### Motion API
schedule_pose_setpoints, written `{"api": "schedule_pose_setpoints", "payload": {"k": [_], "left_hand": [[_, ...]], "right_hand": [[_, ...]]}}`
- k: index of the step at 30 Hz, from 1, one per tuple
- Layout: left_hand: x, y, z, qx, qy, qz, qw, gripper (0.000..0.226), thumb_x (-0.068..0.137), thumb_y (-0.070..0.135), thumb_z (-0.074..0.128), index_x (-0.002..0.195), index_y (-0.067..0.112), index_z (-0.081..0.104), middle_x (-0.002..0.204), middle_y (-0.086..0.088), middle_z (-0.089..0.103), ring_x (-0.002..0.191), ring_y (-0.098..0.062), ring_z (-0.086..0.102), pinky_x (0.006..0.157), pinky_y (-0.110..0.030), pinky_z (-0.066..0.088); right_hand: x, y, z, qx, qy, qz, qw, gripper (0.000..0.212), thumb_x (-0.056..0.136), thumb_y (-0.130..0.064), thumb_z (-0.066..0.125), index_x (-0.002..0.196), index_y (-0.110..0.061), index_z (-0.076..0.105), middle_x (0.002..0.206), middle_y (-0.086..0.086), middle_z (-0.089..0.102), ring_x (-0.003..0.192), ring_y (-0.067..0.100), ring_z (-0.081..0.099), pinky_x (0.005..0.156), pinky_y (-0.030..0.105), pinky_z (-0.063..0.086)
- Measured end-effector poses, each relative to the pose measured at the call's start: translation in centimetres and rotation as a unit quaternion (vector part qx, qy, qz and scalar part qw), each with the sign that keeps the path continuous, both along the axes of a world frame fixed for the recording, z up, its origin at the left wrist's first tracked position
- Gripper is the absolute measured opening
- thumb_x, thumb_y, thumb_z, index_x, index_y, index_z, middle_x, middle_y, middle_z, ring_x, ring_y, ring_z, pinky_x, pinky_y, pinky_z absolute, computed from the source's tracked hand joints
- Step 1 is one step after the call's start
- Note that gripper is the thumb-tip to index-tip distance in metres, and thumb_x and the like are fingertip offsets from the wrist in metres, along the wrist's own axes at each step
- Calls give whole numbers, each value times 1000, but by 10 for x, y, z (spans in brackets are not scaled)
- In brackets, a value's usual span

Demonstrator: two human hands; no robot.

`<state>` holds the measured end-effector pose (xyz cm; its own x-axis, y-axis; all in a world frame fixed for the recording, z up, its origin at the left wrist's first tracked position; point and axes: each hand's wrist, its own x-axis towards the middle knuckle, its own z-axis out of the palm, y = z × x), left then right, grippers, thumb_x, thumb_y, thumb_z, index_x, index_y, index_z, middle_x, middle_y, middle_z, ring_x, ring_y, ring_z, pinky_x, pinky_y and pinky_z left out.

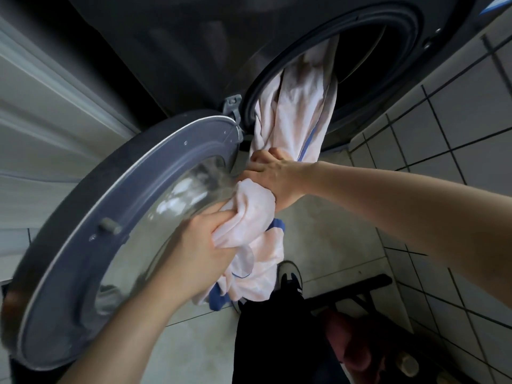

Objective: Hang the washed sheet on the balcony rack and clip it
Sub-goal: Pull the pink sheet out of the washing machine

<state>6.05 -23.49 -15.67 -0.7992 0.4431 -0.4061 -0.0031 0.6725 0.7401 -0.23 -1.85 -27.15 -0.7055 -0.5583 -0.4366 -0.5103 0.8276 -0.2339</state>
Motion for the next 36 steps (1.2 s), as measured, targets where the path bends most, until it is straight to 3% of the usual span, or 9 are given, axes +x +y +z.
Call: {"api": "schedule_pose_setpoints", "payload": {"k": [5, 11, 16, 19, 26, 29, 32, 34, 36], "left_hand": [[-5, -3, 5, 44, 2, -19, 999, 39, 80, 13, 55, 63, 48, 61, 91, 21, 64, 67, -1, 58, 56, -18, 44], [-11, -6, 2, 48, 42, -46, 997, 32, 75, 7, 54, 88, 30, 72, 115, 30, 61, 91, -2, 64, 70, -25, 50], [-22, -14, 2, 66, 28, -46, 996, 26, 75, 21, 51, 84, 28, 75, 121, 30, 59, 88, -5, 68, 65, -31, 56], [-27, -15, -2, 61, 58, -52, 995, 27, 74, 20, 53, 89, 28, 74, 123, 29, 58, 100, -3, 65, 77, -33, 54], [-18, -13, -11, 1, 22, -19, 1000, 45, 76, 10, 61, 91, 53, 63, 117, 41, 49, 96, 13, 55, 71, -7, 40], [-11, -9, -13, 3, 44, -19, 999, 57, 72, 10, 65, 116, 43, 52, 135, 37, 33, 107, 12, 49, 78, -12, 40], [-7, 4, -8, -30, 62, -53, 996, 90, 70, 5, 67, 136, 46, 22, 153, 22, 0, 109, -14, 54, 73, -31, 51], [-2, 16, -2, -62, 76, -145, 985, 103, 73, 1, 61, 137, 66, 11, 153, 26, -14, 84, -16, 61, 59, -32, 54], [1, 21, -13, -106, 97, -245, 959, 101, 73, -3, 57, 135, 68, 21, 154, 28, -15, 96, -16, 57, 63, -27, 55]], "right_hand": [[-17, 7, -5, 63, 12, 82, 995, 54, 76, -56, 54, 125, -32, 51, 129, -8, 41, 125, 28, 25, 106, 43, 22], [-23, 31, -6, 66, -57, 65, 994, 56, 78, -49, 59, 131, -38, 45, 138, -9, 47, 143, 19, 5, 112, 40, 13], [-15, 77, 6, 117, -24, 41, 992, 68, 70, -35, 62, 133, -31, 36, 131, -3, 50, 122, 30, 43, 109, 41, 17], [-12, 91, 2, 116, 15, 28, 993, 68, 68, -37, 62, 127, -31, 29, 120, 0, 57, 105, 32, 52, 103, 41, 22], [5, 100, 13, 156, 100, 51, 981, 82, 62, -20, 65, 135, -24, 29, 90, 4, 66, 91, 27, 61, 103, 50, 22], [16, 92, 16, 216, 181, 89, 955, 47, 58, -9, 53, 99, -30, 65, 68, 4, 61, 66, 24, 61, 91, 51, 39], [20, 79, 14, 207, 116, 87, 968, 28, 54, -9, 69, 70, -32, 66, 51, 6, 56, 51, 24, 57, 82, 56, 45], [24, 70, 13, 214, 72, 91, 970, 23, 62, -37, 77, 83, -41, 69, 62, 8, 65, 68, 28, 65, 93, 59, 38], [24, 62, 16, 207, 65, 48, 975, 34, 86, -61, 48, 114, -45, 60, 103, 8, 70, 109, 33, 60, 108, 61, 20]]}}
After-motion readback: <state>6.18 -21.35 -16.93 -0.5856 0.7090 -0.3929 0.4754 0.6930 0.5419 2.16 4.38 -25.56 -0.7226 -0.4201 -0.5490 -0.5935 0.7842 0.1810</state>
